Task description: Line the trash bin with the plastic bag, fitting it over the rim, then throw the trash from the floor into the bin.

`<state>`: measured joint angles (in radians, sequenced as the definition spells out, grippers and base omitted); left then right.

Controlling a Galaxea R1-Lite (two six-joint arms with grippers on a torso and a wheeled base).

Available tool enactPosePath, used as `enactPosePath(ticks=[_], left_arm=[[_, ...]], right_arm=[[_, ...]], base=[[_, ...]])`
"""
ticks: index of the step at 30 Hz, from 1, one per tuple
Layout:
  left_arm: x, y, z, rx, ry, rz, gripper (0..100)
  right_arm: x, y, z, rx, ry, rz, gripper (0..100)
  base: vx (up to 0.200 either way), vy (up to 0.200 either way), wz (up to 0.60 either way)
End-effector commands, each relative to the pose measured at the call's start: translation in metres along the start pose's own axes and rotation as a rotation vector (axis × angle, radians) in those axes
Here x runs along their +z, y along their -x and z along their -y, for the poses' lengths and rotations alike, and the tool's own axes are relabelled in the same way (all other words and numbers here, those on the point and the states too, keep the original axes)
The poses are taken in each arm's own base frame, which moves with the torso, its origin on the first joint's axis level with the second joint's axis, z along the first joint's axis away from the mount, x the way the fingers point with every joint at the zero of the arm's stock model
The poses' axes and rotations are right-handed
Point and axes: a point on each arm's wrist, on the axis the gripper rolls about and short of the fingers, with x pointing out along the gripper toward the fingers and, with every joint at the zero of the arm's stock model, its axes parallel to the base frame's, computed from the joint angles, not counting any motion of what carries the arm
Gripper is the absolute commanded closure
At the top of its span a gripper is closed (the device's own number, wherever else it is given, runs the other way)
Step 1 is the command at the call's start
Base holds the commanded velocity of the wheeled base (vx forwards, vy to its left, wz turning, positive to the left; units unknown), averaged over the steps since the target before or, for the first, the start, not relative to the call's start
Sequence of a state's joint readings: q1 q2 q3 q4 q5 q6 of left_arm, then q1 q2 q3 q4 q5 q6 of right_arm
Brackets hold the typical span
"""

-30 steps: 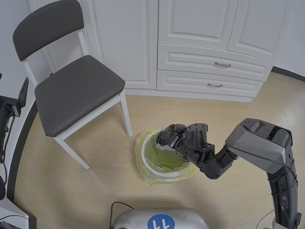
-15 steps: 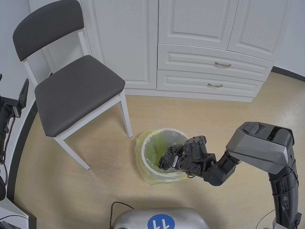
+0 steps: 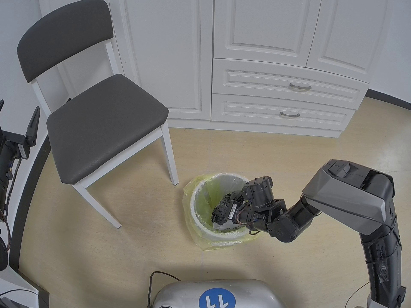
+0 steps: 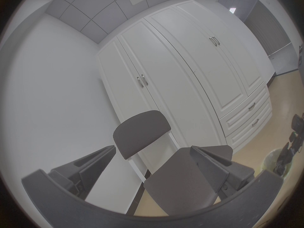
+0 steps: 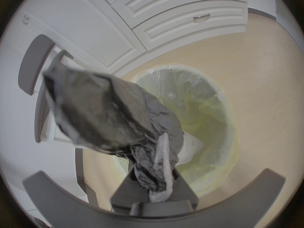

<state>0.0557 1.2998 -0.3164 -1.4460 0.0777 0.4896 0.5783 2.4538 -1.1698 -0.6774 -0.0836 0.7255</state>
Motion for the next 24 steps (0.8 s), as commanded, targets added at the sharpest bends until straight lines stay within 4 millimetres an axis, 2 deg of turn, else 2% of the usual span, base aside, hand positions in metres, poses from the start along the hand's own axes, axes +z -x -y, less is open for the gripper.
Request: enactPosePath(ticks=[1, 16, 20, 24], left_arm=[[-0.001, 0.000, 0.001, -0.004, -0.002, -0.002, 0], [-0.003, 0.001, 0.003, -0.040, -0.006, 0.000, 0], [-0.003, 0.001, 0.003, -0.040, -0.008, 0.000, 0], [-0.003, 0.001, 0.003, -0.040, -0.008, 0.000, 0]], right_arm=[[-0.003, -0.016, -0.002, 0.002, -0.026, 0.018, 100], [-0.003, -0.045, -0.003, 0.041, -0.086, 0.216, 100], [-0.003, -0.045, -0.003, 0.084, -0.097, 0.292, 100], [-0.005, -0.045, -0.002, 0.087, -0.095, 0.291, 100]], base=[[0.000, 0.000, 0.00], [0.000, 0.000, 0.00], [0.000, 0.000, 0.00], [0.000, 0.000, 0.00]])
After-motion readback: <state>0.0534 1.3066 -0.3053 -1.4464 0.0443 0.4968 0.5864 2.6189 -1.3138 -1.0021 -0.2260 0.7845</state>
